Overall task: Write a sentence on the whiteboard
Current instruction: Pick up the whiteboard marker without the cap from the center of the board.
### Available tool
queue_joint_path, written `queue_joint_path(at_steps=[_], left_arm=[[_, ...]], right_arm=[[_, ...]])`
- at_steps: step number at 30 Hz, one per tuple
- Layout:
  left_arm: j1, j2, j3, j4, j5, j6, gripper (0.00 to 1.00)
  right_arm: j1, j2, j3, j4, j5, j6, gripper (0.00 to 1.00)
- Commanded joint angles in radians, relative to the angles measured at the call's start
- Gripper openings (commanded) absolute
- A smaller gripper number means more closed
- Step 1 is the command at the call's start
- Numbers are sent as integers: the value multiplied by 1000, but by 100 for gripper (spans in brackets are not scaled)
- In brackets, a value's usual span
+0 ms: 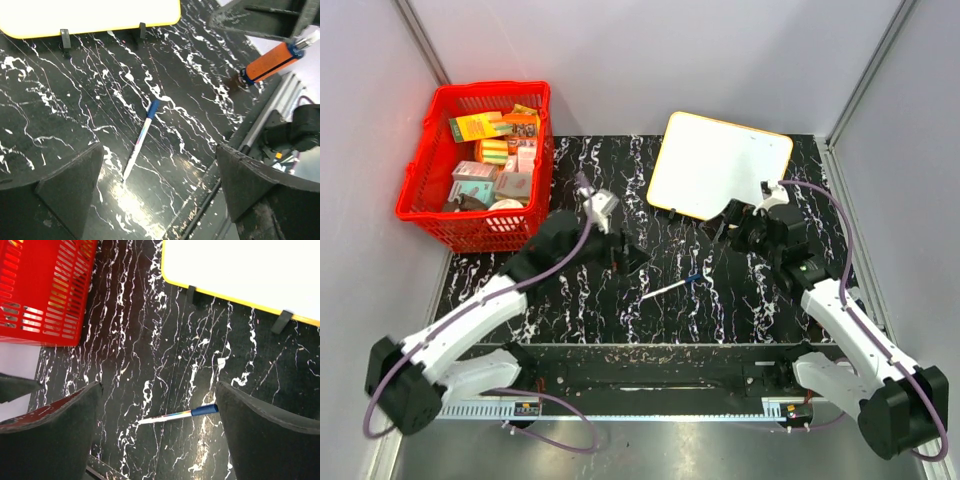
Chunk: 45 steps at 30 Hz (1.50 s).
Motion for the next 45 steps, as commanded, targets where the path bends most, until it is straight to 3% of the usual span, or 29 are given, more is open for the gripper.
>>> queue_joint_path(at_steps=[1, 9, 12, 15, 28, 33, 36, 37, 40, 43, 45], left_arm=[[-88, 197, 153, -77, -110, 136, 99], [-350, 594, 298, -153, -288, 334, 99], [-400, 713, 342, -154, -331, 393, 90], [-407, 774, 343, -119, -337, 397, 88], [-406, 752, 279, -40, -363, 411, 84], [-328, 755, 234, -23, -334, 379, 83], [-282, 747, 202, -11, -262, 344, 74], [-276, 744, 197, -12, -236, 339, 65], [-274, 750, 184, -22, -225, 321, 64], [-275, 779, 185, -60, -251, 296, 45], [-279, 795, 167, -54, -254, 275, 26]], right_arm=[[11, -11, 19, -26, 51, 8, 100], [-9, 9, -1, -138, 91, -27, 100], [-70, 16, -24, -140, 38, -15, 100], [-167, 20, -50, -138, -52, -9, 100], [-201, -23, -99, -128, -119, -24, 100], [-201, -22, -100, -114, -138, -23, 100], [-202, -23, -113, -99, -148, -18, 100], [-201, -25, -116, -94, -153, -13, 100], [-201, -23, -122, -89, -158, -12, 100], [-202, -31, -128, -83, -158, -9, 100], [-201, -33, -134, -74, -159, -9, 100]])
